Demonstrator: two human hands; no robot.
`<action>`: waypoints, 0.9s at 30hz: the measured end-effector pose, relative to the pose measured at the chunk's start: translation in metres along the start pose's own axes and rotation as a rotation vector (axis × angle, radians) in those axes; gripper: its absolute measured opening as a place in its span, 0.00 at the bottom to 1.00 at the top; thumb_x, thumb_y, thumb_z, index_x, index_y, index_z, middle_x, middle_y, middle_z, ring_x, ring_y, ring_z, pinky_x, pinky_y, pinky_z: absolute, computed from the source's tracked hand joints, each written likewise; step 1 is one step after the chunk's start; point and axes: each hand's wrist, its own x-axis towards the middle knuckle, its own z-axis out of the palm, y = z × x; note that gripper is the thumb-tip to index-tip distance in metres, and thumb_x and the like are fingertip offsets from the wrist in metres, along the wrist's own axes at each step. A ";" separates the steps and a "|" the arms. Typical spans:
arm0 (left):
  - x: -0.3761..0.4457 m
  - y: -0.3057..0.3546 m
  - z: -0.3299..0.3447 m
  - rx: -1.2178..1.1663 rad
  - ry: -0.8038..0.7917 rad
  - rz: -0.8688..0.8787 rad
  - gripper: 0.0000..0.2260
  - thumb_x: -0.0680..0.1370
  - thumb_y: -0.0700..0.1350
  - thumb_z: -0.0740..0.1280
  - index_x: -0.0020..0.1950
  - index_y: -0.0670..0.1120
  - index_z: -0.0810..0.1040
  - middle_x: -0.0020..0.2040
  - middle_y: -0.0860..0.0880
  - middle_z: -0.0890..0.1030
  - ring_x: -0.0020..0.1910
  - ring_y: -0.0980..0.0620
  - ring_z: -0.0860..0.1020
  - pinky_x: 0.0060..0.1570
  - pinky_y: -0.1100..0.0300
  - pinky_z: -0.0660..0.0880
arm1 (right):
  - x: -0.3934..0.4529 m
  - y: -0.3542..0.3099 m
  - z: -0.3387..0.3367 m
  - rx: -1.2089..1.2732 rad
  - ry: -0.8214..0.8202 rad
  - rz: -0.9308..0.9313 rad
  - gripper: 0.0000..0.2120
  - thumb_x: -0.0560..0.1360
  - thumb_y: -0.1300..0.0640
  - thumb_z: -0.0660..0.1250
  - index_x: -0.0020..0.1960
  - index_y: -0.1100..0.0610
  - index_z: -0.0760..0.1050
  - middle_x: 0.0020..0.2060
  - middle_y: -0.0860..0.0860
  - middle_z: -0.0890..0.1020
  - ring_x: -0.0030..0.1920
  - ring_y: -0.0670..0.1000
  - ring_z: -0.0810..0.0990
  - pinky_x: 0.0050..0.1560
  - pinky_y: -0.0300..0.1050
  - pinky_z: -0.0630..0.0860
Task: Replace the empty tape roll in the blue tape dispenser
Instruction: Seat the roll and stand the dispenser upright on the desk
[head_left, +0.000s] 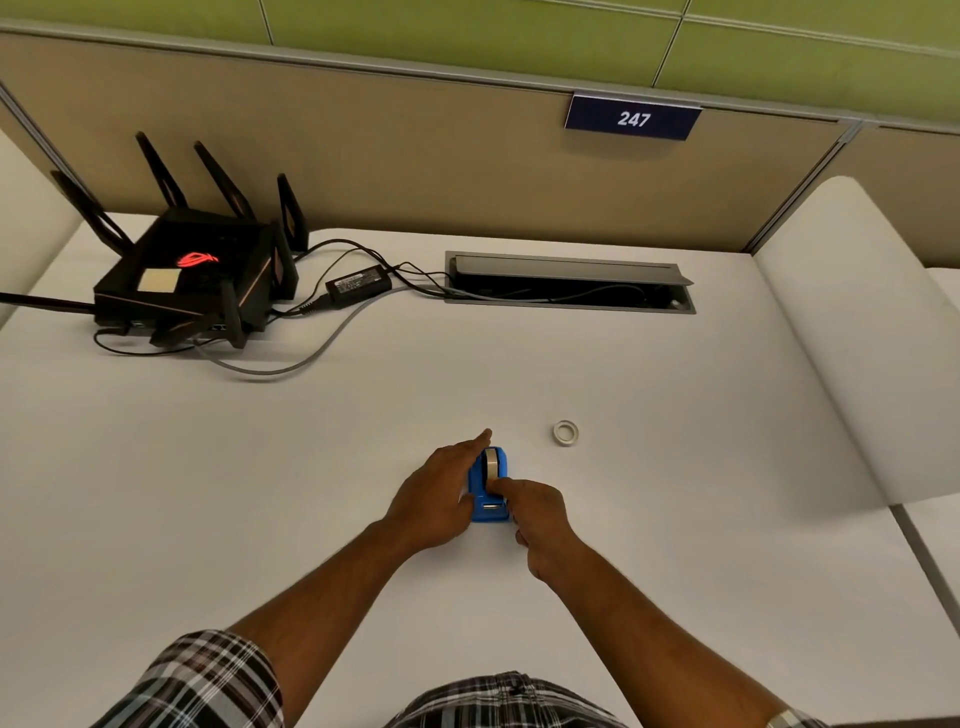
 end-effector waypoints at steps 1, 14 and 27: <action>0.000 -0.001 0.000 -0.001 -0.011 -0.009 0.39 0.75 0.43 0.69 0.79 0.57 0.52 0.78 0.56 0.61 0.76 0.56 0.62 0.73 0.58 0.64 | -0.001 0.000 0.000 0.000 0.002 -0.005 0.09 0.75 0.54 0.75 0.38 0.54 0.80 0.32 0.49 0.78 0.34 0.47 0.73 0.35 0.39 0.67; 0.000 -0.012 0.011 0.104 0.024 -0.014 0.46 0.68 0.59 0.76 0.77 0.62 0.50 0.77 0.58 0.63 0.73 0.55 0.67 0.66 0.64 0.64 | -0.012 0.009 0.002 -0.059 0.057 -0.081 0.09 0.76 0.54 0.73 0.38 0.55 0.84 0.36 0.51 0.83 0.38 0.48 0.77 0.37 0.39 0.70; -0.003 -0.007 0.011 0.111 0.038 0.007 0.44 0.71 0.60 0.74 0.79 0.56 0.51 0.78 0.56 0.62 0.74 0.54 0.66 0.72 0.57 0.65 | -0.023 0.023 -0.003 -0.102 0.120 -0.102 0.10 0.74 0.52 0.75 0.37 0.55 0.83 0.36 0.51 0.82 0.37 0.48 0.77 0.36 0.40 0.71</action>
